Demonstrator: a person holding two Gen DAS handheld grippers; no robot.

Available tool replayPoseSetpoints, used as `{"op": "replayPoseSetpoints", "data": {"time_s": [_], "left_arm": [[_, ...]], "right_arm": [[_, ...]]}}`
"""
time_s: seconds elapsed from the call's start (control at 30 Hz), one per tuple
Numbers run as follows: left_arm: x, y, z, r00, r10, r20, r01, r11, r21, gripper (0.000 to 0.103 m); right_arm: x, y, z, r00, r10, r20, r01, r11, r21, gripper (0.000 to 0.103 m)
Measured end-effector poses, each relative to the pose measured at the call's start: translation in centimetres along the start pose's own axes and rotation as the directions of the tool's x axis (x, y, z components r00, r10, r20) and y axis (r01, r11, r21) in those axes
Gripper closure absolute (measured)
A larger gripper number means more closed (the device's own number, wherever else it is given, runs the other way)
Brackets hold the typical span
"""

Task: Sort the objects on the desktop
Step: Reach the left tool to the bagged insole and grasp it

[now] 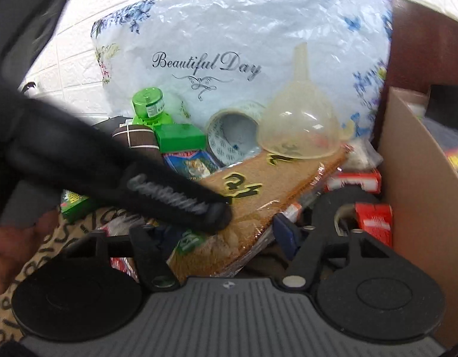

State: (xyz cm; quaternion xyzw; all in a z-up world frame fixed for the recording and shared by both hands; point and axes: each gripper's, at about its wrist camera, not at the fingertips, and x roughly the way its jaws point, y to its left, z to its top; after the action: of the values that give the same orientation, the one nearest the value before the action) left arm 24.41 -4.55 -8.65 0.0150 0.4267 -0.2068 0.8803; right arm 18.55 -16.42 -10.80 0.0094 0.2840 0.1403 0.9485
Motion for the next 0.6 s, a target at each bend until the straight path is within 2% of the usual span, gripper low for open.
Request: {"op": "replayPoseSetpoints", "data": {"time_s": [0.13,0.23,0.3,0.43,0.5,0.57,0.6], "left_arm": [[-1.8,-1.4,-2.5,0.999,-0.023,-0.04,0.021,0.999,-0.037,0.059],[-3.8,-3.0,-4.3,0.999,-0.047,-0.028,0.045,0.997,-0.067,0.059],[-4.1,-3.7,-5.5,0.995,-0.085,-0.045,0.081,0.992,-0.092,0.06],[-3.8,-5.4,-8.1,0.983,-0.147,-0.111,0.136,0.985,-0.102,0.06],[-3.8,-6.0,-8.9,0.982,-0.16,-0.104,0.15,0.984,-0.096,0.061],[-3.7,-6.4,-9.0,0.986,-0.147,-0.081,0.139,0.986,-0.096,0.05],[-3.6,-6.5,-8.8,0.987,-0.145,-0.073,0.138,0.986,-0.091,0.045]], "right_arm": [[-3.6,0.6,-1.7,1.0,0.006,-0.024,-0.007,0.998,-0.06,0.043],[-7.1,0.3,-3.2,0.999,0.028,-0.022,-0.029,0.999,-0.041,0.043],[-9.2,0.1,-4.4,0.999,0.029,-0.016,-0.03,0.999,-0.044,0.043],[-11.9,-1.0,-6.7,0.995,0.039,-0.093,-0.041,0.999,-0.026,0.043],[-13.1,-1.0,-7.9,0.993,0.039,-0.111,-0.04,0.999,-0.012,0.042],[-13.9,-1.7,-9.0,0.99,0.066,-0.122,-0.06,0.997,0.052,0.04],[-13.9,-2.1,-9.3,0.988,0.077,-0.136,-0.064,0.993,0.096,0.034]]}}
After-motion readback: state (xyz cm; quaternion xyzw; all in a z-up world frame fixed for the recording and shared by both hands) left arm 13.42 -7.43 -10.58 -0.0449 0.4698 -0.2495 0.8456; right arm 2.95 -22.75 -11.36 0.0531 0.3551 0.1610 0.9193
